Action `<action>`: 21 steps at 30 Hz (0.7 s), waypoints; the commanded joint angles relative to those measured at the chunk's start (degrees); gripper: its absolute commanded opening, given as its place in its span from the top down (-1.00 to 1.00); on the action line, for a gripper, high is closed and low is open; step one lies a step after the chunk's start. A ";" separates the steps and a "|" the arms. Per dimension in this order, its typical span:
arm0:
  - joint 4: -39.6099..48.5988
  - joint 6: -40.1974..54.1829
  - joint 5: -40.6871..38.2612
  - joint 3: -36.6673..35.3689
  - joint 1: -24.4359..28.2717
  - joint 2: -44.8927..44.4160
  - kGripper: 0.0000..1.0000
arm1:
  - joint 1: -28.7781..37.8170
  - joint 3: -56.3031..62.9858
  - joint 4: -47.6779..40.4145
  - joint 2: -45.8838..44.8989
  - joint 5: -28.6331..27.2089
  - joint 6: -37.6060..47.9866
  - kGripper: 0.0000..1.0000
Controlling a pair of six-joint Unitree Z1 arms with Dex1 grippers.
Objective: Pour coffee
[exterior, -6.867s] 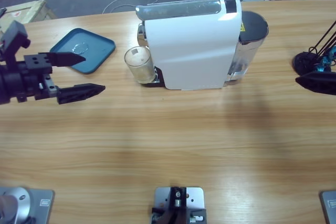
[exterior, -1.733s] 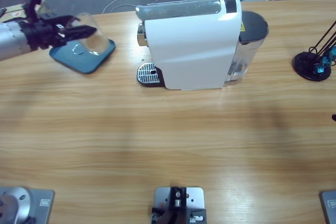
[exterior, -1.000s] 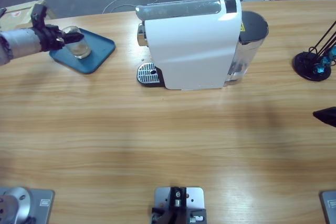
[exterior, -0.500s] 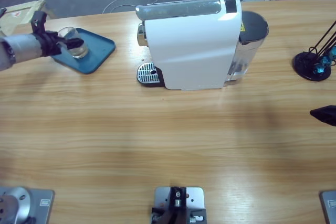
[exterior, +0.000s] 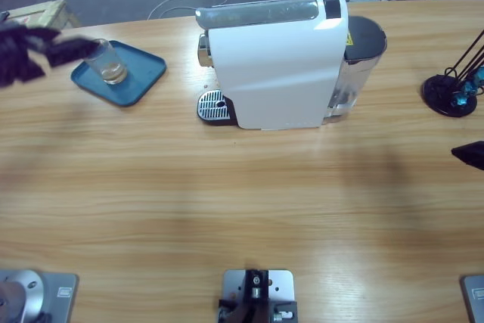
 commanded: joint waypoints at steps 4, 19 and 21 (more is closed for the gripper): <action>27.75 -5.25 3.78 -1.28 -15.58 -16.27 -0.96 | 0.50 3.63 -3.26 -1.01 -3.09 -0.22 -1.00; 27.52 -2.79 1.28 -1.02 -15.58 -18.03 -0.96 | 0.50 3.89 -3.47 -1.38 -3.63 -1.31 -1.00; 27.66 -2.79 1.30 -0.82 -15.58 -18.17 -0.96 | 0.50 3.96 -3.56 -1.47 -3.76 -1.31 -1.00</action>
